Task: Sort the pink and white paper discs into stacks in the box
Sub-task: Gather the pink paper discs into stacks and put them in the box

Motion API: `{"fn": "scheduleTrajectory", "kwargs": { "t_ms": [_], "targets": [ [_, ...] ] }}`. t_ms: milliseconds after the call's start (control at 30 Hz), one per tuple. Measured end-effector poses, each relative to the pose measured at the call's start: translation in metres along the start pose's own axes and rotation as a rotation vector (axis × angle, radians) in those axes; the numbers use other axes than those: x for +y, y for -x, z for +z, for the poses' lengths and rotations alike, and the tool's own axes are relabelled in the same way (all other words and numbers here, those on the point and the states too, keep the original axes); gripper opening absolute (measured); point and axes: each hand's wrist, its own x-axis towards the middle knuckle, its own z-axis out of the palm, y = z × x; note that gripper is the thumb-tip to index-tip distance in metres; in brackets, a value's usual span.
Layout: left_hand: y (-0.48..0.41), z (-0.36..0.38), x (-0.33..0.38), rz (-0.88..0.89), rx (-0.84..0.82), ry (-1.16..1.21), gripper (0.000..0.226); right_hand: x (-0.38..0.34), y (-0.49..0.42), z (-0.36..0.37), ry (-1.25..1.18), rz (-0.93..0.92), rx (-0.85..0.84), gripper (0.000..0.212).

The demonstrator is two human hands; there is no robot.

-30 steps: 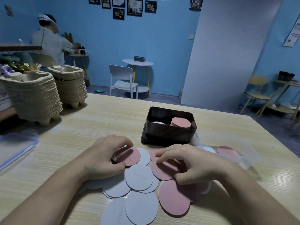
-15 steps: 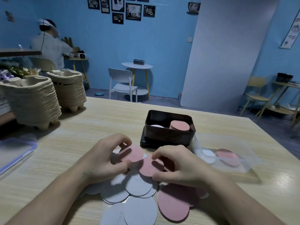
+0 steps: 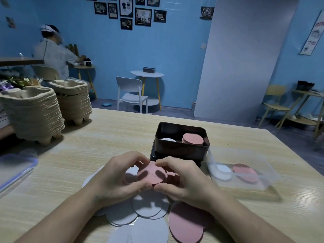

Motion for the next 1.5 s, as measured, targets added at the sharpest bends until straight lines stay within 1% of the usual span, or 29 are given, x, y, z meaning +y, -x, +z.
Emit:
{"fn": "scheduleTrajectory", "kwargs": {
  "t_ms": [200,300,400,467,600,833,1033,1333,1500],
  "targets": [
    [-0.002,0.002,0.000,0.049,0.013,0.005,0.044,0.003,-0.001,0.003,-0.033,-0.059,0.068,0.049],
    [-0.002,0.003,-0.002,0.051,0.016,0.024,0.047,0.003,-0.001,0.002,-0.028,-0.090,0.097,0.038],
    [0.000,0.001,-0.007,0.003,0.028,0.064,0.050,0.002,-0.002,0.000,-0.037,-0.100,0.120,0.028],
    [0.001,0.001,-0.010,-0.005,0.025,0.061,0.045,0.001,-0.001,-0.001,-0.053,-0.096,0.124,0.025],
    [0.001,0.003,-0.009,0.027,0.019,0.042,0.037,0.002,-0.001,-0.001,-0.068,-0.108,0.129,0.026],
    [0.000,0.005,-0.010,0.065,0.033,-0.001,0.038,0.006,-0.003,0.004,-0.084,-0.116,0.122,0.028],
    [-0.001,0.005,-0.004,0.087,0.039,-0.011,0.029,0.005,-0.002,0.000,-0.081,-0.091,0.042,0.034],
    [-0.006,0.002,0.011,0.098,0.017,-0.027,0.027,-0.001,0.000,-0.013,-0.168,-0.078,0.055,0.028],
    [0.002,0.009,0.028,0.071,0.066,-0.009,0.031,-0.012,0.004,-0.022,-0.179,-0.067,0.064,0.031]
  ]
}}
